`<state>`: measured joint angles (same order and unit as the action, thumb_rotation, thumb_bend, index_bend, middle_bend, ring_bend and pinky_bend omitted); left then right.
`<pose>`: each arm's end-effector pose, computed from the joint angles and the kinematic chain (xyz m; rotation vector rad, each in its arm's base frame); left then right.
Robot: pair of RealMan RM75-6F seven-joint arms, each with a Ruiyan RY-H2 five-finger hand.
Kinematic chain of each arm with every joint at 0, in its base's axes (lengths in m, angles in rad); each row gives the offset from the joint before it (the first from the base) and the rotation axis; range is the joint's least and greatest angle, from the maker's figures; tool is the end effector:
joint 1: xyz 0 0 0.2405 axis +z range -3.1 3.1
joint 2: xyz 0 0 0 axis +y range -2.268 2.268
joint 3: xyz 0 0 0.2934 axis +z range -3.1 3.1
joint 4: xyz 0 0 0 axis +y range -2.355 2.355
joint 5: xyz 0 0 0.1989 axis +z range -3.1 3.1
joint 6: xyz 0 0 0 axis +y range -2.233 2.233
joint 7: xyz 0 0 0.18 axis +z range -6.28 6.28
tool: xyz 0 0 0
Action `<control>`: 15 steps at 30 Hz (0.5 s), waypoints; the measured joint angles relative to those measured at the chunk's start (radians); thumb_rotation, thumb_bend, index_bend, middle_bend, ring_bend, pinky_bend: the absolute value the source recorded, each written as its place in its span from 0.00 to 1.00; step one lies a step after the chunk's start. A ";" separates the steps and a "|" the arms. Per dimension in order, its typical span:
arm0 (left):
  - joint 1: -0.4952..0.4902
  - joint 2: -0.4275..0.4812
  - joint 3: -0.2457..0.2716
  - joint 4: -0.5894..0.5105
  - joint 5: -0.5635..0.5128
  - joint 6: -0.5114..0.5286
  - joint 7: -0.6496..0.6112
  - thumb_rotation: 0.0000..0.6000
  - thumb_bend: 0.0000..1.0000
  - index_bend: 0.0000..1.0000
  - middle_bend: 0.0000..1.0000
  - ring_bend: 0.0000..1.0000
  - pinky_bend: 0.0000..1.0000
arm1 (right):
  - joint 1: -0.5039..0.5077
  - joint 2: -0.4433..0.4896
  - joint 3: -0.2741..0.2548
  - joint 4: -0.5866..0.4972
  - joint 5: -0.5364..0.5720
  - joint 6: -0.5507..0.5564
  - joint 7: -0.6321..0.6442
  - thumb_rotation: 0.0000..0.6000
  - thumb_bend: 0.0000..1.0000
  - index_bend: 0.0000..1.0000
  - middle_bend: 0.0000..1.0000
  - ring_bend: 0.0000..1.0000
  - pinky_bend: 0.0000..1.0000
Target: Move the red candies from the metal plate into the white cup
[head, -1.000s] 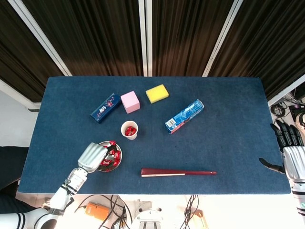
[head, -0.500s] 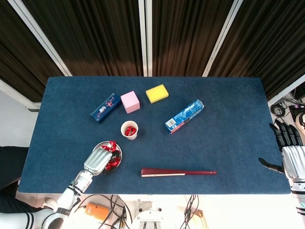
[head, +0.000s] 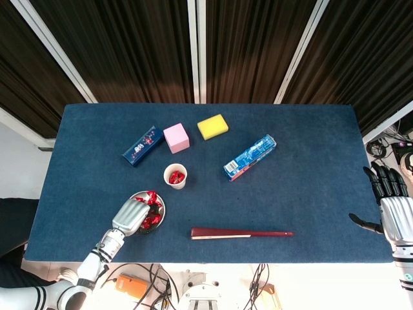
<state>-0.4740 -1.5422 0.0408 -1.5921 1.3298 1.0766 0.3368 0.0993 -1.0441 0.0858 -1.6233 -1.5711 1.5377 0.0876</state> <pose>-0.2317 0.2786 -0.0411 -1.9554 -1.0582 -0.8368 -0.3178 -0.2294 0.2197 1.3998 -0.8163 1.0328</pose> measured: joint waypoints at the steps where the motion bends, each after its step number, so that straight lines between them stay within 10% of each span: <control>1: 0.000 0.000 0.000 0.001 0.000 -0.002 -0.002 0.86 0.27 0.46 0.93 0.84 0.72 | 0.000 0.000 0.000 0.000 0.000 0.000 -0.001 1.00 0.12 0.00 0.00 0.00 0.00; 15: -0.008 -0.005 -0.016 0.041 -0.021 -0.047 -0.044 0.85 0.37 0.53 0.93 0.84 0.72 | 0.000 0.000 0.001 0.000 0.001 0.004 -0.001 1.00 0.12 0.00 0.00 0.00 0.00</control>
<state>-0.4817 -1.5477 0.0250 -1.5510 1.3084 1.0296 0.2930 0.0988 -1.0446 0.0869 -1.6236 -1.5697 1.5416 0.0866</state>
